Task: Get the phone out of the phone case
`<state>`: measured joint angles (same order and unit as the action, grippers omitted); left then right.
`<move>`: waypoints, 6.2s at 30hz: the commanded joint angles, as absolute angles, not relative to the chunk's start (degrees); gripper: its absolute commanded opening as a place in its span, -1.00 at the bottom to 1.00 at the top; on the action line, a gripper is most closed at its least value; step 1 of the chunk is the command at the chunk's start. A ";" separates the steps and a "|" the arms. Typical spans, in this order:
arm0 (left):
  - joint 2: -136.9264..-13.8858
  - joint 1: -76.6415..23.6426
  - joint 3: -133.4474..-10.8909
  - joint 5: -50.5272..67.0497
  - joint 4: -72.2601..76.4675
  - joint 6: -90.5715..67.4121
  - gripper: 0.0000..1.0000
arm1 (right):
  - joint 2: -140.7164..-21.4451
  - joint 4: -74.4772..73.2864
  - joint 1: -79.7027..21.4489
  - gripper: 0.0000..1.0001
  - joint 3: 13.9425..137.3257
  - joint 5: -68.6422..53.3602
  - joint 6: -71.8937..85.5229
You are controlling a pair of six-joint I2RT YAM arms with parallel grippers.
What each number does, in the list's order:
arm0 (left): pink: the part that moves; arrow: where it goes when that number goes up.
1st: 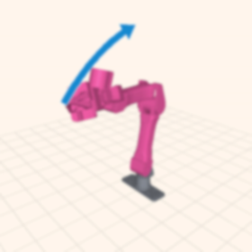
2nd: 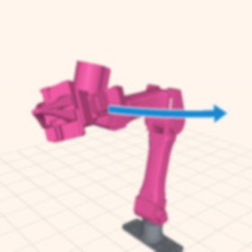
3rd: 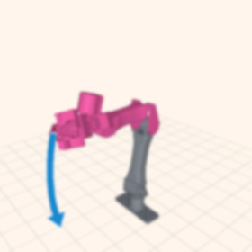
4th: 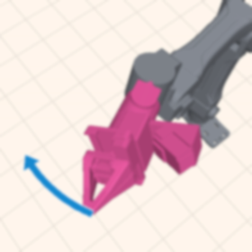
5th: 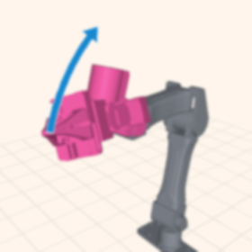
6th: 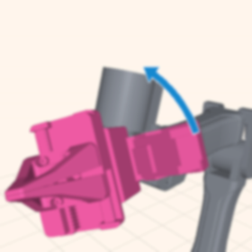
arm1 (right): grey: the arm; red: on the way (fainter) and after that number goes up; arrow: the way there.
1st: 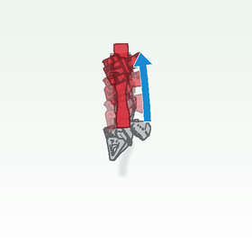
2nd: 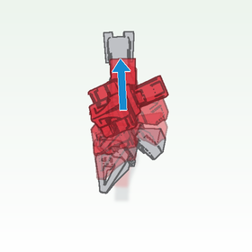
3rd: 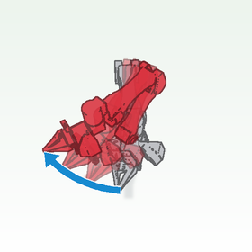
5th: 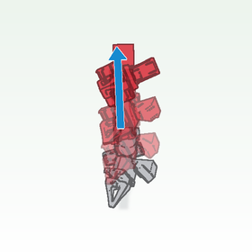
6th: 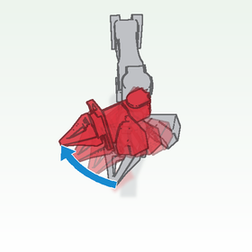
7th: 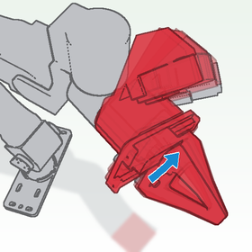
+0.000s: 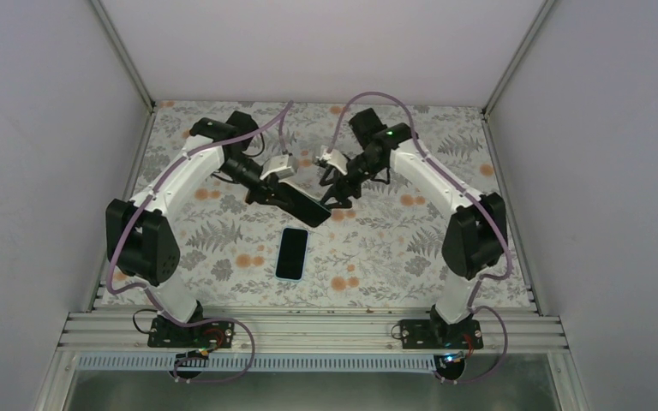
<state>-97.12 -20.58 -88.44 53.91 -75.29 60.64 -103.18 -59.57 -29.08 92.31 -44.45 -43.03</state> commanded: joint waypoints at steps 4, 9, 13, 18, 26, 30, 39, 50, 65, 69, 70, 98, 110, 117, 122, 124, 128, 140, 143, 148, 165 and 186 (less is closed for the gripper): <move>-98.18 -23.97 -90.93 65.04 -71.48 59.14 -0.95 | -109.07 -59.59 -43.49 0.73 100.76 -54.61 -42.85; -98.85 -23.99 -92.03 58.67 -64.77 52.83 -0.95 | -113.82 -62.92 -44.40 0.33 104.71 -58.99 -43.80; -96.82 -23.82 -92.31 52.66 -57.99 46.83 -0.95 | -113.33 -63.49 -42.51 -0.21 103.46 -62.17 -44.03; -92.33 -23.38 -92.52 45.03 -51.80 41.63 -0.32 | -108.96 -62.90 -36.15 -0.68 99.32 -63.88 -43.55; -87.14 -23.73 -95.79 32.41 -50.06 39.34 0.70 | -106.75 -60.32 -21.97 -0.93 95.82 -63.86 -37.98; -83.57 -27.46 -93.28 23.32 -41.54 36.47 0.72 | -104.91 -44.01 -16.63 -0.93 91.77 -55.75 -20.36; -87.75 -42.28 -77.92 -6.28 -5.87 33.08 0.81 | -101.25 -19.16 -11.36 -0.93 90.64 -27.58 5.83; -97.94 -47.02 -74.17 -17.63 21.18 26.69 0.87 | -96.12 -13.00 -15.80 -0.93 86.75 -18.73 13.06; -105.97 -47.57 -79.24 -23.23 25.59 26.67 0.87 | -95.71 -13.13 -16.86 -0.93 85.76 -21.63 13.65; -106.43 -47.47 -79.02 -25.61 27.16 26.81 0.87 | -95.71 -13.22 -16.79 -0.93 85.34 -22.23 13.59; -106.39 -47.48 -78.90 -26.06 27.61 26.92 0.87 | -95.71 -13.19 -16.89 -0.93 85.22 -22.25 13.46; -110.95 -46.34 -83.56 -29.52 25.01 27.00 0.84 | -92.46 -12.59 -17.51 -0.93 84.29 -23.74 14.08; -110.57 -45.92 -75.37 -42.44 52.80 45.63 0.37 | -91.71 -12.07 -17.75 -0.93 81.12 -23.76 14.03; -111.42 -43.90 -73.83 -42.52 64.29 53.57 0.29 | -92.57 -11.74 -17.76 -0.94 80.24 -25.17 14.25; -111.75 -42.58 -74.27 -41.74 61.41 51.07 0.26 | -93.08 -12.48 -17.75 -0.94 80.50 -27.51 14.06; -111.59 -41.94 -74.26 -40.90 59.76 49.40 0.19 | -93.16 -12.82 -17.78 -0.94 80.60 -28.48 13.77; -112.14 -41.45 -75.51 -40.94 58.82 48.46 -0.29 | -92.82 -13.19 -17.82 -0.94 80.40 -30.06 13.04; -116.67 -41.60 -79.14 -42.08 68.63 58.39 -0.84 | -93.54 -15.63 -17.87 -0.95 79.43 -32.08 10.14; -116.68 -42.12 -79.14 -42.23 68.56 58.88 -0.95 | -93.93 -15.73 -17.68 -0.94 79.83 -28.58 9.63; -114.82 -42.86 -75.03 -42.05 72.16 61.81 -0.95 | -94.78 -17.85 -16.76 -0.94 81.52 -21.96 7.16; -91.41 -40.98 -63.88 -33.49 36.97 44.93 -0.95 | -90.52 -20.63 -11.31 -0.94 78.85 -0.96 -6.61; -75.73 -29.78 -41.21 -32.23 17.14 46.52 -0.95 | -90.17 -32.82 -9.04 -0.93 72.66 -13.73 -12.65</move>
<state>-81.54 -31.07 -42.17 -33.80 18.39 47.11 -89.32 -30.72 -10.00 74.22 -11.51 -10.96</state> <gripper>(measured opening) 0.083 0.067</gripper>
